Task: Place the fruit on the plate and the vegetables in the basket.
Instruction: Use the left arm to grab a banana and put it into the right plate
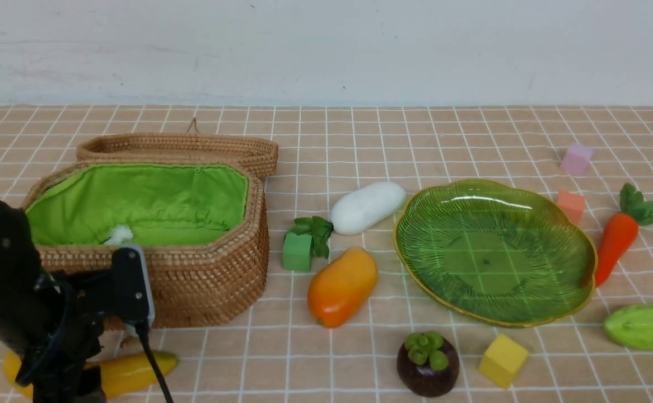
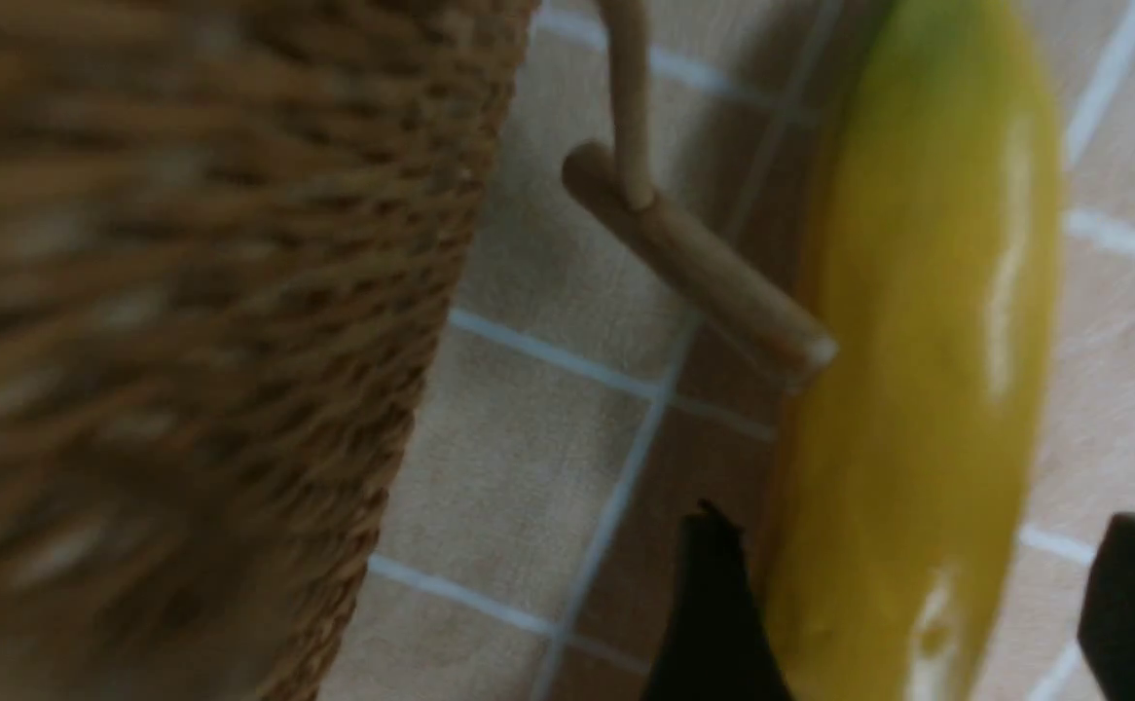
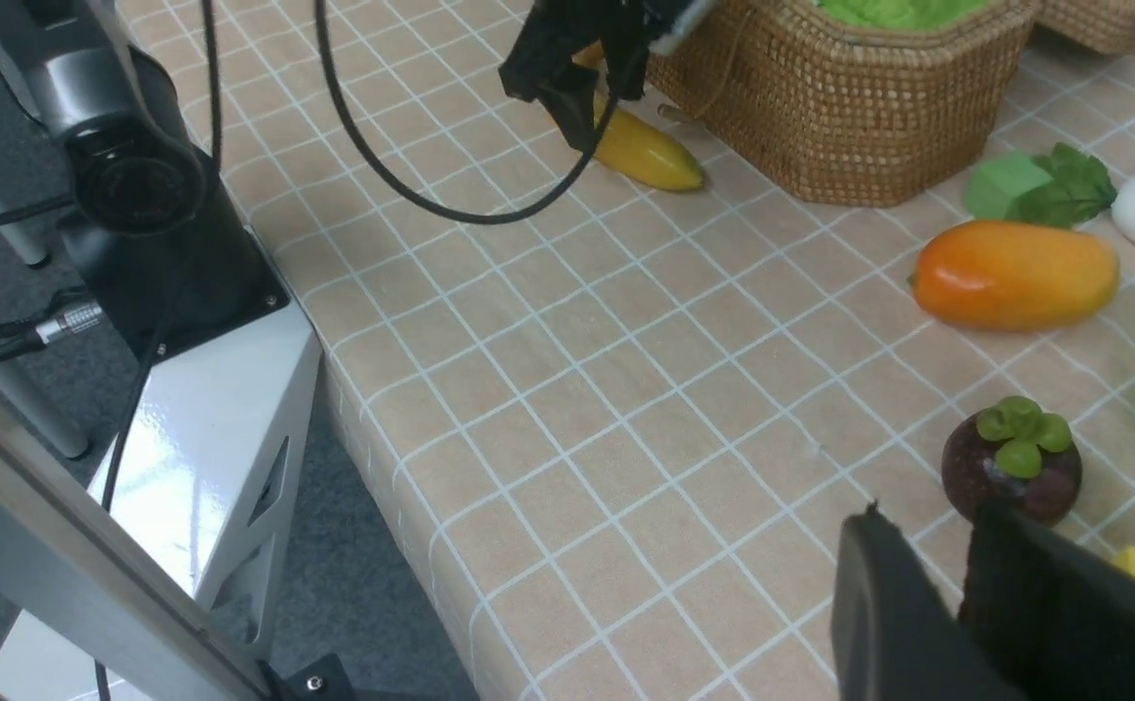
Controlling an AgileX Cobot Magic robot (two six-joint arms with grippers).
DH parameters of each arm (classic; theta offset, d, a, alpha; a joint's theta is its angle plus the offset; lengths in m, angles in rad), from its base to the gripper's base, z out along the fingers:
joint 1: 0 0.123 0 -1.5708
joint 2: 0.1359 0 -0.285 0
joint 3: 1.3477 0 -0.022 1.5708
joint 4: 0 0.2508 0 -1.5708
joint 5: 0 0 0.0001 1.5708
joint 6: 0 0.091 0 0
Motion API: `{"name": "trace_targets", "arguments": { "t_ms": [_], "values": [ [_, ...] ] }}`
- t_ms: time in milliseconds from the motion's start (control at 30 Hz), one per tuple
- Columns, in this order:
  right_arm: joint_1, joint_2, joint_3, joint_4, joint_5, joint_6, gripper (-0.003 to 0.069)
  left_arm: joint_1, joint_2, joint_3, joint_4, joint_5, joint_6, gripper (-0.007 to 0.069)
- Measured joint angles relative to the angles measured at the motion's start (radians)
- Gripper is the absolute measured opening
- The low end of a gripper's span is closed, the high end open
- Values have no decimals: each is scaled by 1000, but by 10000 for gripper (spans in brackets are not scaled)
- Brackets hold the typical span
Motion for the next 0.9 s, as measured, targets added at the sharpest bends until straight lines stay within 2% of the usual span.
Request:
{"name": "trace_targets", "arguments": {
  "t_ms": [33,167,367,500,567,667,733,800,833,900],
  "values": [
    [0,0,0,0,0,0,154,0,6,0,2,0,0,455],
    [0,0,0,0,0,0,154,0,68,-1,58,19,1,308],
    [0,-1,0,0,0,0,154,0,72,-8,86,51,-30,301],
    [0,-4,0,1,0,2,154,-29,0,-6,81,171,-55,301],
    [0,-4,0,-2,-11,31,154,-75,-73,-12,44,215,-80,301],
    [0,-5,0,-53,-100,134,159,-213,-216,-70,-64,218,-176,301],
    [0,-5,0,-131,-163,240,161,-318,-256,-138,-125,189,-253,301],
    [0,-5,0,-180,-202,299,162,-403,-255,-203,-157,159,-306,301],
    [0,-5,0,-263,-244,395,161,-483,-224,-276,-172,115,-365,301],
    [0,-5,0,-355,-275,504,161,-583,-115,-415,-179,79,-453,301]
  ]
}}
